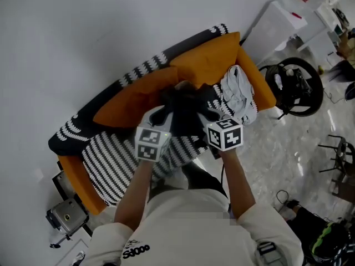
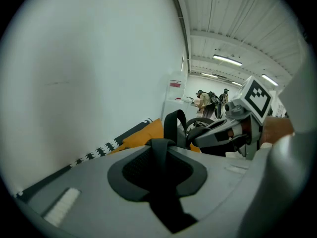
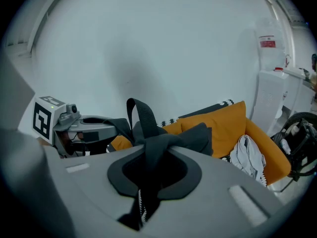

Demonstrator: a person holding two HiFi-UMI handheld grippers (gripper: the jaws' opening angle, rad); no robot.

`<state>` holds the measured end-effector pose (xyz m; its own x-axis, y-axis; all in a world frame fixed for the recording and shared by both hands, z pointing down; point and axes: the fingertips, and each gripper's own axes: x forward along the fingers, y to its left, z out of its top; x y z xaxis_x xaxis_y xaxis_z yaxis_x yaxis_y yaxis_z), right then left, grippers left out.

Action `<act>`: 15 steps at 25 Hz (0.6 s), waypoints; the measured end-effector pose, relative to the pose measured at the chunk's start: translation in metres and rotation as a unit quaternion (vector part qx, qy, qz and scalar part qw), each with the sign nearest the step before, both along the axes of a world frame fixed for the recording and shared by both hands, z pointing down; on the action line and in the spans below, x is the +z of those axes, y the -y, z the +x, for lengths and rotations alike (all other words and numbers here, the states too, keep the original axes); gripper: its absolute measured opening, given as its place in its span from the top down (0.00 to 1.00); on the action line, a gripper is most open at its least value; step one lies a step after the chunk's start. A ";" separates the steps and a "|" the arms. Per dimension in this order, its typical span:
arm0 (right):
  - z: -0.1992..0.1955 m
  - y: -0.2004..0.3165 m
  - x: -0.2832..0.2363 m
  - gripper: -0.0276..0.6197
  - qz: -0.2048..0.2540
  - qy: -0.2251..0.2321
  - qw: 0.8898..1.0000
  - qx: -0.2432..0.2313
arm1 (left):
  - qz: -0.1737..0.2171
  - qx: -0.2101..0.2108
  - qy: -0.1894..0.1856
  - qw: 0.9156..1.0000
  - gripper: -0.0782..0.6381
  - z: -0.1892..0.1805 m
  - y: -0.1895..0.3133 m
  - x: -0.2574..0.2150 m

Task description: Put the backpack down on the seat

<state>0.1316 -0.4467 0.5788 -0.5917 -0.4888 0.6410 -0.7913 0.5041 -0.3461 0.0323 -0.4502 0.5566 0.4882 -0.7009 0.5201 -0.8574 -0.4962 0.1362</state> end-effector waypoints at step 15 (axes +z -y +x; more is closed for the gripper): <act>0.009 0.067 0.069 0.91 -0.047 -0.002 0.998 -0.034 | -0.065 -0.034 0.011 0.997 0.79 0.007 0.054 0.080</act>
